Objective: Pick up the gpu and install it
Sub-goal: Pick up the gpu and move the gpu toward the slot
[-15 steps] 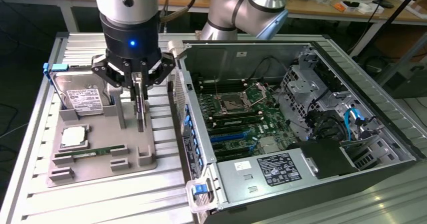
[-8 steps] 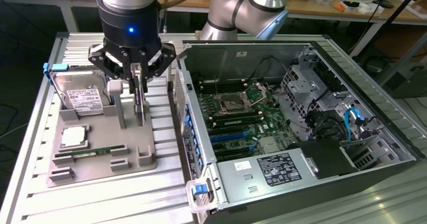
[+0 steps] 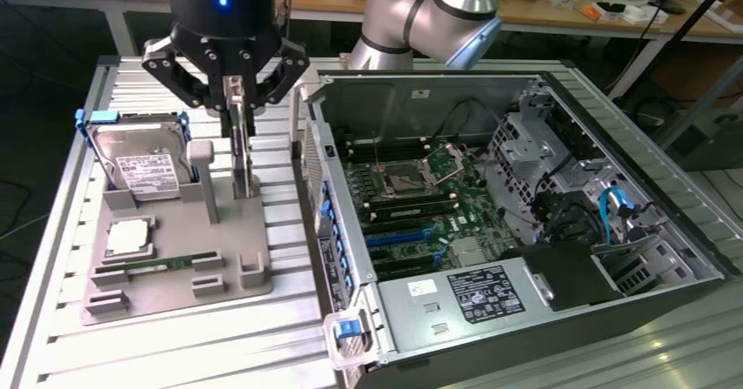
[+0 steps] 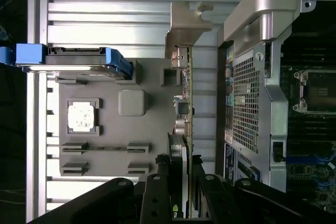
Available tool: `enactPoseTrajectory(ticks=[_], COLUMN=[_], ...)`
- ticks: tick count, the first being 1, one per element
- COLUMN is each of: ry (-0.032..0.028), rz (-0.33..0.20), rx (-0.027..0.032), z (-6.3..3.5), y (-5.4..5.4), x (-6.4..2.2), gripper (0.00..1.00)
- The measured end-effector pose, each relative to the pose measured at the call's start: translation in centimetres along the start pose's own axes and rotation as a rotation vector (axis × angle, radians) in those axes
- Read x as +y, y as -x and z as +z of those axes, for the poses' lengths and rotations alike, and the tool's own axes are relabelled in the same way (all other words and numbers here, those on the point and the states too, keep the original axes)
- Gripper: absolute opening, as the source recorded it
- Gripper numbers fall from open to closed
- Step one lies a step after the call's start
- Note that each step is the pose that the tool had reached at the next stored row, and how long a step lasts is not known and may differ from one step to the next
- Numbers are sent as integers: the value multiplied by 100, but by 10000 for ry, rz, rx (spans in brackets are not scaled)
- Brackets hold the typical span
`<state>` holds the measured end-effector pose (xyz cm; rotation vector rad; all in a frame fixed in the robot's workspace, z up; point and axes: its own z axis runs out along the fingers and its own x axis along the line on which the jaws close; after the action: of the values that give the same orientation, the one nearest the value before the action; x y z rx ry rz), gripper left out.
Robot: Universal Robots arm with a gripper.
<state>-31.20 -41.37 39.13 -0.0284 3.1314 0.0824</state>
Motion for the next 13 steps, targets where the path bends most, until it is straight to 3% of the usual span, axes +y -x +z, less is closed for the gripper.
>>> enactPoseTrajectory(ticks=[2, 4, 8, 13], ry=[-1, 0, 2, 1], rz=[0, 0, 0, 0], rx=[-4, -6, -8, -7], z=[-132, -191, -204, -196], y=[1, 2, 2, 176], x=[7, 10, 11, 7], gripper=[27, 27, 27, 27])
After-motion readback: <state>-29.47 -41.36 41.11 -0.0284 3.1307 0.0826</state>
